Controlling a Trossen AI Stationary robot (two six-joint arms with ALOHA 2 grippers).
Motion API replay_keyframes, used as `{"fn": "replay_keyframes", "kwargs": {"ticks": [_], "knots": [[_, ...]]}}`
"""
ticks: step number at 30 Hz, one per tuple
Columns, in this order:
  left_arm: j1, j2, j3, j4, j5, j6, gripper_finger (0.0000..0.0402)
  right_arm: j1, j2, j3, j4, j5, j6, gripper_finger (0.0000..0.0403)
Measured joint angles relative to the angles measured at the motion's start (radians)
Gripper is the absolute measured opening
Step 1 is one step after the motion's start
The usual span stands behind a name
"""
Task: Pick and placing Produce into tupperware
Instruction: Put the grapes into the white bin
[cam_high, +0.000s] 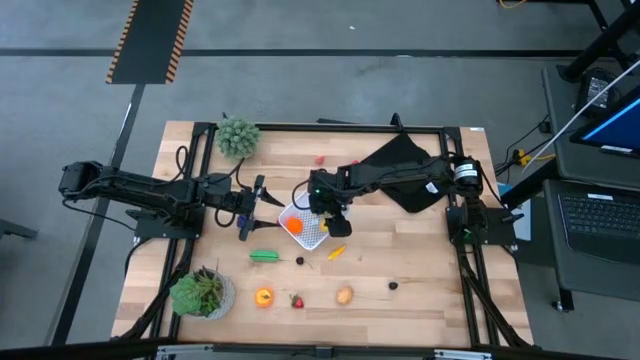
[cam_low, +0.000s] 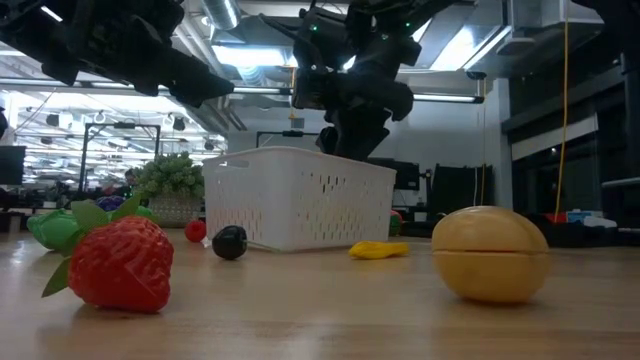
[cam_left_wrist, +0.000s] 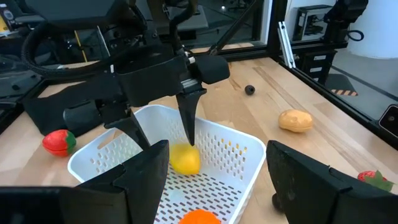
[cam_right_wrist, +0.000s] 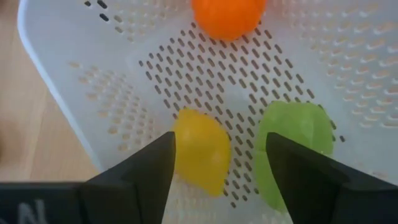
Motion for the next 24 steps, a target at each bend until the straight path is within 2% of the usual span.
{"fn": "replay_keyframes", "kwargs": {"ticks": [8,15,19,24], "knots": [[0.0,0.0,0.0,0.0,0.0,0.001,0.0261,0.003,-0.006,0.054,-0.027,0.007,-0.003,0.0252],[0.0,0.0,0.0,-0.007,0.0,-0.004,0.0261,0.003,-0.08,0.067,-0.016,0.007,-0.026,0.0252],[0.002,0.0,0.0,-0.008,-0.006,-0.012,0.0261,0.013,-0.152,0.029,0.011,0.008,-0.028,0.0252],[0.003,0.0,0.0,-0.011,-0.052,-0.036,0.0261,0.036,-0.261,-0.128,0.215,0.01,-0.032,0.0252]]}}
